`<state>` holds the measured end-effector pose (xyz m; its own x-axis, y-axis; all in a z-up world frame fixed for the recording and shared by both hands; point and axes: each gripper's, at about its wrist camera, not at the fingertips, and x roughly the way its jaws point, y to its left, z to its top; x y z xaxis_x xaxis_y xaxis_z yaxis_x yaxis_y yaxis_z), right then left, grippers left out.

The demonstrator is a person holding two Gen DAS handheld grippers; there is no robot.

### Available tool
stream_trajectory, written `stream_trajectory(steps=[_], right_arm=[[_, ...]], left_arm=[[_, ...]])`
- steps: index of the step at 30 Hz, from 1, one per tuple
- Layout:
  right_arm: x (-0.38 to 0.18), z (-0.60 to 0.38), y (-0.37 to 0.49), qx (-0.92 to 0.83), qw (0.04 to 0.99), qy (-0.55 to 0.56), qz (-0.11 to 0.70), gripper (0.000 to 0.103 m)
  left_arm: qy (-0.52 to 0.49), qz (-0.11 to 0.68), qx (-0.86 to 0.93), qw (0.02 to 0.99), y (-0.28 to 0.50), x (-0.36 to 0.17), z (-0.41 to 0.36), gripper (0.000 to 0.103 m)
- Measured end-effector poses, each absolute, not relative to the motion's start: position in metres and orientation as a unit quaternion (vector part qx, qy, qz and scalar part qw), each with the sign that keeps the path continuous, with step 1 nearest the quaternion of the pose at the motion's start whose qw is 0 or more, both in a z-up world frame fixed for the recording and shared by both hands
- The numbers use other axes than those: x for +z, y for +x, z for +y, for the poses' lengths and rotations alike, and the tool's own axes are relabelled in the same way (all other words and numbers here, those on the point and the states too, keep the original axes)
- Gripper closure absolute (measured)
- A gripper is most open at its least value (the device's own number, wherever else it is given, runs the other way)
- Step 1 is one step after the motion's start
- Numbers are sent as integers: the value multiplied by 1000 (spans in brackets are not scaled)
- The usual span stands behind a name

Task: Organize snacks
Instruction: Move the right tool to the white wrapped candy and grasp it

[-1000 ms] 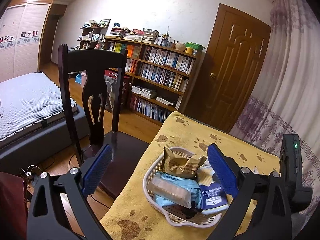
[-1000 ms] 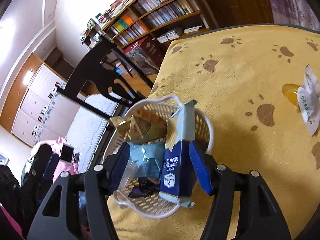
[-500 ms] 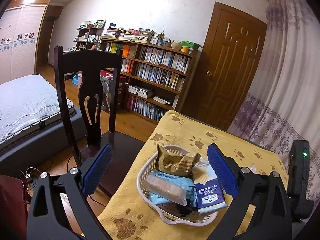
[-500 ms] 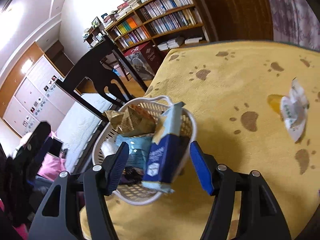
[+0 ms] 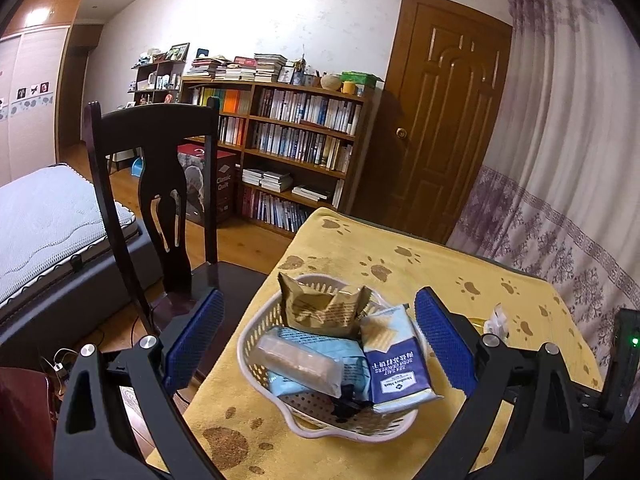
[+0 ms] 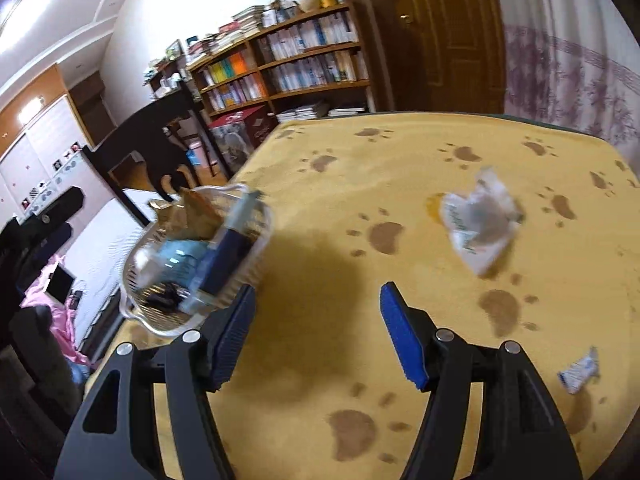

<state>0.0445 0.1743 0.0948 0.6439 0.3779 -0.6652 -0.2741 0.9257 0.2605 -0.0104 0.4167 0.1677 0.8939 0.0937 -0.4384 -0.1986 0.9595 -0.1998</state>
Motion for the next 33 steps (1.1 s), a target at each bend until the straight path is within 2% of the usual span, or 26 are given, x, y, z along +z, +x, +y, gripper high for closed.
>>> stream_trajectory(steps=[21, 33], right_arm=[[48, 18, -1, 48, 924, 47, 376, 38], [24, 3, -1, 40, 916, 5, 399, 38]], left_arm=[[-59, 245, 33, 967, -4, 153, 362, 5], [-11, 266, -5, 964, 0, 138, 321, 5]])
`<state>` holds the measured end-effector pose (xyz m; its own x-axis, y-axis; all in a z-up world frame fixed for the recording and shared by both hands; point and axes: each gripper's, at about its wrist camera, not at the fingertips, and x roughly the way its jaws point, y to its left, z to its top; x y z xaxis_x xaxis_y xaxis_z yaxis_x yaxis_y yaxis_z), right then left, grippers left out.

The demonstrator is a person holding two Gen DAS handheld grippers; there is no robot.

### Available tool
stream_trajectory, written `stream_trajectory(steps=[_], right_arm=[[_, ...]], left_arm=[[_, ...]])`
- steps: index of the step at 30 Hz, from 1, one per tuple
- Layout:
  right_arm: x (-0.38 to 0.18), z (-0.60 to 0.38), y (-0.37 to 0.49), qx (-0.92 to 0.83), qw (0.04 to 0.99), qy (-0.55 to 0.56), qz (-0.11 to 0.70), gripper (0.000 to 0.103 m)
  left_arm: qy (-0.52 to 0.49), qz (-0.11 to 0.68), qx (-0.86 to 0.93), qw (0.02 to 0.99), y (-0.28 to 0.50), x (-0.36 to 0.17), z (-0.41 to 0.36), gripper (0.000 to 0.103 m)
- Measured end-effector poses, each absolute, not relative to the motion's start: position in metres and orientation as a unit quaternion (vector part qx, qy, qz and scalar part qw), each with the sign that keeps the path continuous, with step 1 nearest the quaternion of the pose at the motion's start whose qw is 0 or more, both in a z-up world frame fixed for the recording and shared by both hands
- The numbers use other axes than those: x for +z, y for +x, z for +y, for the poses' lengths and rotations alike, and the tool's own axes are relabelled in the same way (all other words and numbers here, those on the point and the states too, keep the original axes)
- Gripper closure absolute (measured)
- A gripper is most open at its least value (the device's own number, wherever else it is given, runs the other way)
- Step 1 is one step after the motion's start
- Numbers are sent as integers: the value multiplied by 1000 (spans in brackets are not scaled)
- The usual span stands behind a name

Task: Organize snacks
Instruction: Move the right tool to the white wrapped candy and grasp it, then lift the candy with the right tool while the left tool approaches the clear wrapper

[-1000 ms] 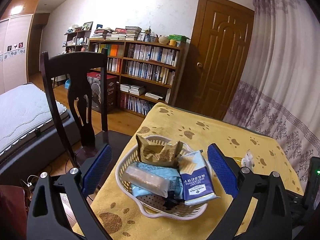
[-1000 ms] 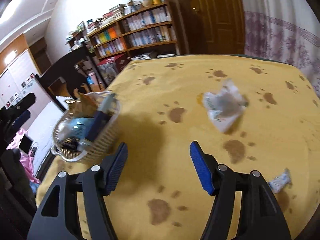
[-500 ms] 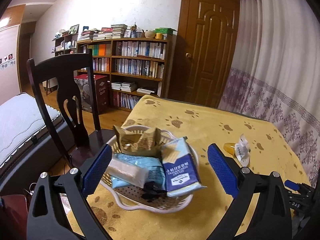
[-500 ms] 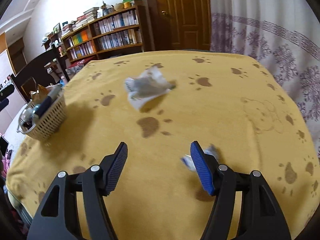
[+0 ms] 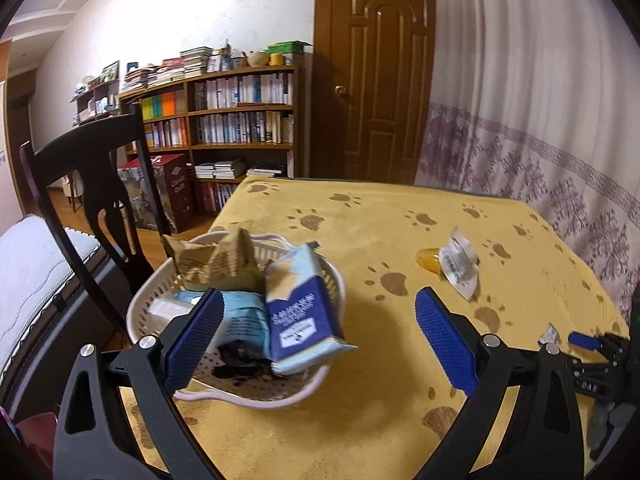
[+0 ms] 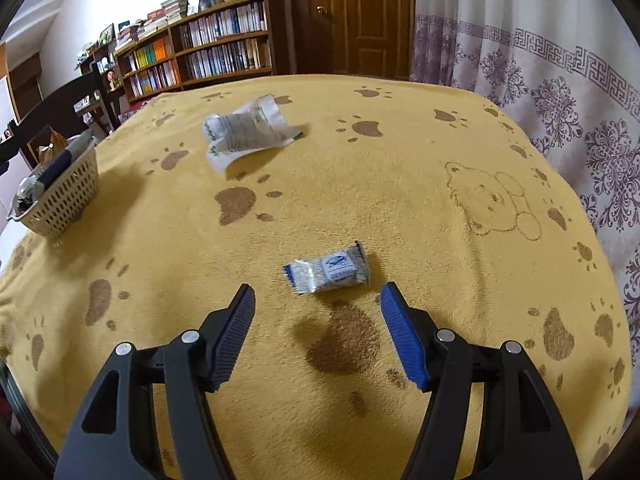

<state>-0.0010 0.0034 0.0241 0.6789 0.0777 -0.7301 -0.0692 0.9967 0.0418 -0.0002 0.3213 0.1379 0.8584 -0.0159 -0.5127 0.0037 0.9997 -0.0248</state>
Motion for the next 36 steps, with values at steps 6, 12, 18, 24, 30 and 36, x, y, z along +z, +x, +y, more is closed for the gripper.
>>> stream_trajectory(steps=[6, 12, 18, 24, 30, 36], right_arm=[[19, 3, 17, 39, 911, -16, 411, 36], [11, 6, 35, 40, 904, -38, 425, 36], [12, 14, 32, 54, 905, -45, 420, 54], [12, 20, 21, 57, 908, -55, 412, 61], [17, 8, 14, 62, 910, -33, 410, 62], [27, -10, 21, 47, 919, -9, 392, 62]], left_arm=[[5, 274, -19, 962, 3, 131, 307, 5], [8, 279, -22, 960, 4, 127, 304, 5], [10, 289, -25, 957, 8, 120, 299, 5], [23, 300, -30, 953, 13, 110, 288, 5], [18, 309, -37, 950, 23, 106, 279, 5], [42, 312, -21, 949, 48, 100, 260, 5]])
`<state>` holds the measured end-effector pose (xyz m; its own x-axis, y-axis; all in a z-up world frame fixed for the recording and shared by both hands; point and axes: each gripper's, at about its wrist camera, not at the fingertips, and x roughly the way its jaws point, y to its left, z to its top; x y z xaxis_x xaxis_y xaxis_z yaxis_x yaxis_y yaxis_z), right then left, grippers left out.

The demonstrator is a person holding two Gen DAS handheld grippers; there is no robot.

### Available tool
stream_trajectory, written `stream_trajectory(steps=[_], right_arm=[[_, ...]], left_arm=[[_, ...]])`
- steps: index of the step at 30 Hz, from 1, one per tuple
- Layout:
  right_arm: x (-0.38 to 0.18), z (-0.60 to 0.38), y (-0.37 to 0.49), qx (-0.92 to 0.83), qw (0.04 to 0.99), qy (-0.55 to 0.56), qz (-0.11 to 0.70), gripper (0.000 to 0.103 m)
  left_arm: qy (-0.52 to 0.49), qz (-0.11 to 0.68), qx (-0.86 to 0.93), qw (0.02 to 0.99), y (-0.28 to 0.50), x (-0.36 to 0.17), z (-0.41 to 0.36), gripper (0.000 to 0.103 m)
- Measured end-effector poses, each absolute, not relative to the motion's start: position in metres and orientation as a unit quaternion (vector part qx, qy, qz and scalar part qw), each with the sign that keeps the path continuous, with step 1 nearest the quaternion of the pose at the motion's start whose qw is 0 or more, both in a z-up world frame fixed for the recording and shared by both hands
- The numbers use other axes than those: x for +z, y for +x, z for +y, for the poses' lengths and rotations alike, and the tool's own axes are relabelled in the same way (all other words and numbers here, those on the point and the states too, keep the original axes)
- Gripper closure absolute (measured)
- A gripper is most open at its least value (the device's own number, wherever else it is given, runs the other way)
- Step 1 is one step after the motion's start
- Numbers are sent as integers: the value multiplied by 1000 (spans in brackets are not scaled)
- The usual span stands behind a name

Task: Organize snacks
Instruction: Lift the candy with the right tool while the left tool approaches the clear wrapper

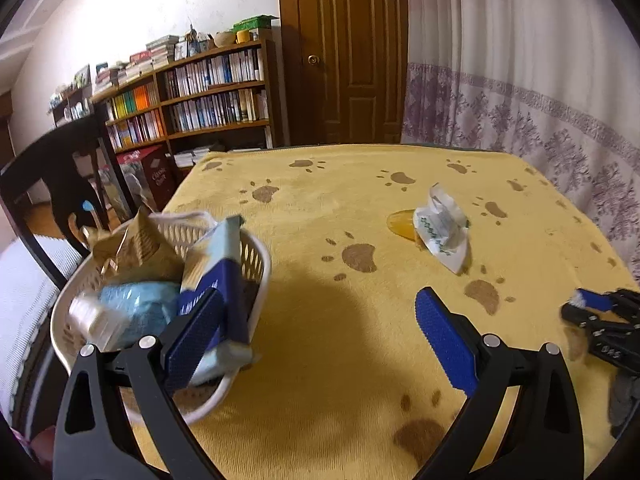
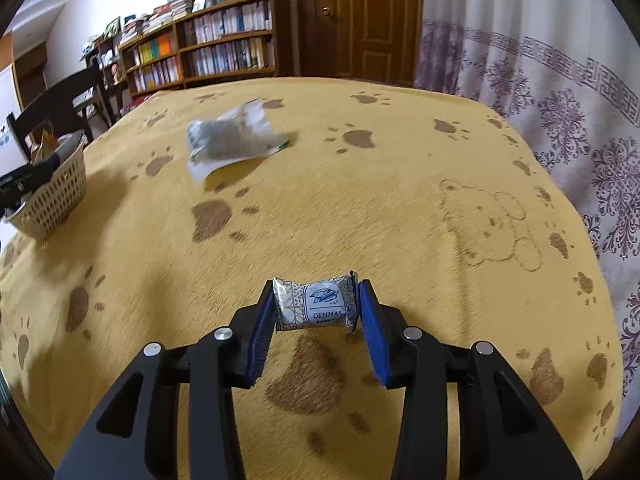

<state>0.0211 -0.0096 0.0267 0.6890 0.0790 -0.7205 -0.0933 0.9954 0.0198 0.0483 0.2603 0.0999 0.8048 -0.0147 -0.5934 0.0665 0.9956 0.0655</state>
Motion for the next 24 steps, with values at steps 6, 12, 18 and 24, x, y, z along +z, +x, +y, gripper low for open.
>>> stream_trajectory(steps=[6, 12, 18, 24], right_arm=[[17, -22, 34, 33, 919, 8, 393, 62], [14, -33, 36, 49, 917, 46, 394, 62], [14, -33, 34, 60, 918, 55, 389, 61], [14, -36, 35, 68, 916, 66, 390, 61]], left_arm=[[73, 307, -31, 948, 62, 104, 236, 5], [115, 292, -58, 948, 79, 110, 198, 5], [140, 305, -105, 936, 116, 90, 160, 5], [183, 313, -102, 926, 155, 63, 134, 5]])
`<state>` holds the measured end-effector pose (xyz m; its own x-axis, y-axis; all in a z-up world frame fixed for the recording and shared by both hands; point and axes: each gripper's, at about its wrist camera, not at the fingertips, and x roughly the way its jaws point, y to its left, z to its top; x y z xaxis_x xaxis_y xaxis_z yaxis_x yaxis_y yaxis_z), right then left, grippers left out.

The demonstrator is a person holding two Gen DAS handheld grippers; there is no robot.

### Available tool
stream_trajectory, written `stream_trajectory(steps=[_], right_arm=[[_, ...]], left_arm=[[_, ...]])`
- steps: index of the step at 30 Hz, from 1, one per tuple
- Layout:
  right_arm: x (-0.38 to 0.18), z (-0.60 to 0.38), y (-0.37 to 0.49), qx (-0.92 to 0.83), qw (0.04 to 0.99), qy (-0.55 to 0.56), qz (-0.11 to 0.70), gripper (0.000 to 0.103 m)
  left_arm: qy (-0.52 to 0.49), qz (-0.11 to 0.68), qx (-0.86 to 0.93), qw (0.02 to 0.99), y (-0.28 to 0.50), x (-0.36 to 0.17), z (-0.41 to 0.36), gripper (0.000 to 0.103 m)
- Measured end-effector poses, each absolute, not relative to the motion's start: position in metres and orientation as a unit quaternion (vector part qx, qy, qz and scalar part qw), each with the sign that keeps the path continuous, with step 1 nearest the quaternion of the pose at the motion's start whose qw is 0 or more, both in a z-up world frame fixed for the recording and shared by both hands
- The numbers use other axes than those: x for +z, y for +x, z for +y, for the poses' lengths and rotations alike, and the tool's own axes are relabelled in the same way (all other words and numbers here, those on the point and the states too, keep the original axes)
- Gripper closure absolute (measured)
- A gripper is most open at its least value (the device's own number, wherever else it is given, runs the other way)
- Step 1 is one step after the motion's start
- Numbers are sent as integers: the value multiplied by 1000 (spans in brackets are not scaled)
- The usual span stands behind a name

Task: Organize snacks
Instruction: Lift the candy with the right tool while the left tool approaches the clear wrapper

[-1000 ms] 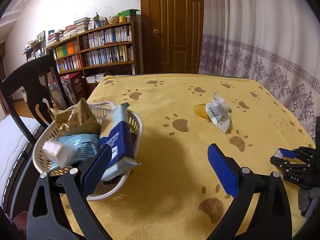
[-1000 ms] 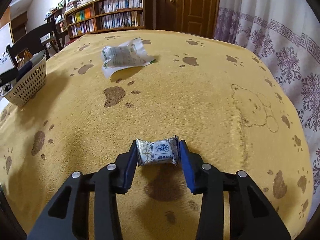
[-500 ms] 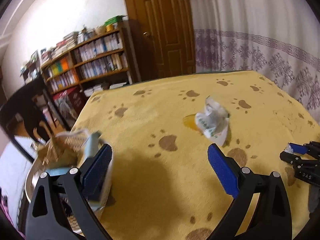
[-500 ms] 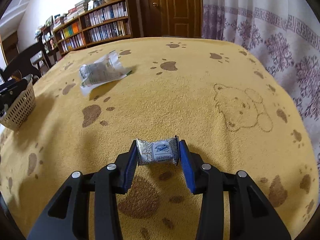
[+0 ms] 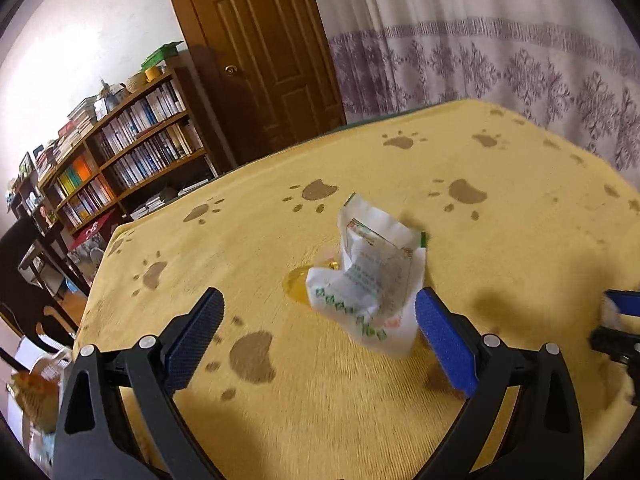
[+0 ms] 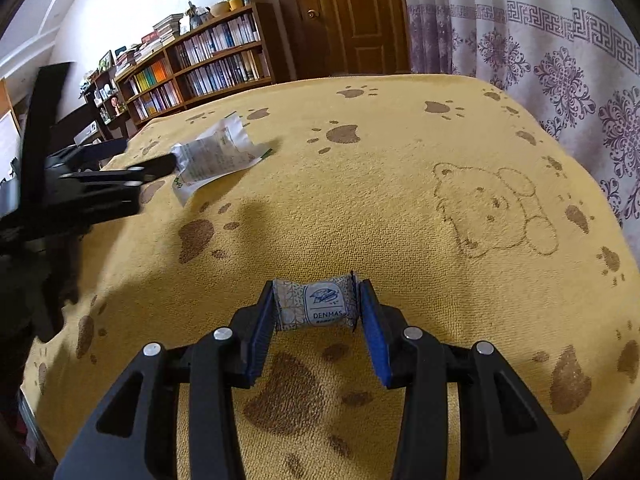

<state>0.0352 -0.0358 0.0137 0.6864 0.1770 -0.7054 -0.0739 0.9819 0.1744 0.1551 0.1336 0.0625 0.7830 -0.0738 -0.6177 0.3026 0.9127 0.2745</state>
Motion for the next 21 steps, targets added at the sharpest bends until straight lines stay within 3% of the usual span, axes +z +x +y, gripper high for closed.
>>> stream_trajectory(steps=[10, 21], right_arm=[[12, -36, 37, 75, 914, 72, 392, 61], [13, -38, 36, 76, 914, 76, 391, 61]], left_arm=[[139, 337, -127, 923, 192, 52, 120, 5], [75, 341, -209, 913, 158, 50, 110, 5]])
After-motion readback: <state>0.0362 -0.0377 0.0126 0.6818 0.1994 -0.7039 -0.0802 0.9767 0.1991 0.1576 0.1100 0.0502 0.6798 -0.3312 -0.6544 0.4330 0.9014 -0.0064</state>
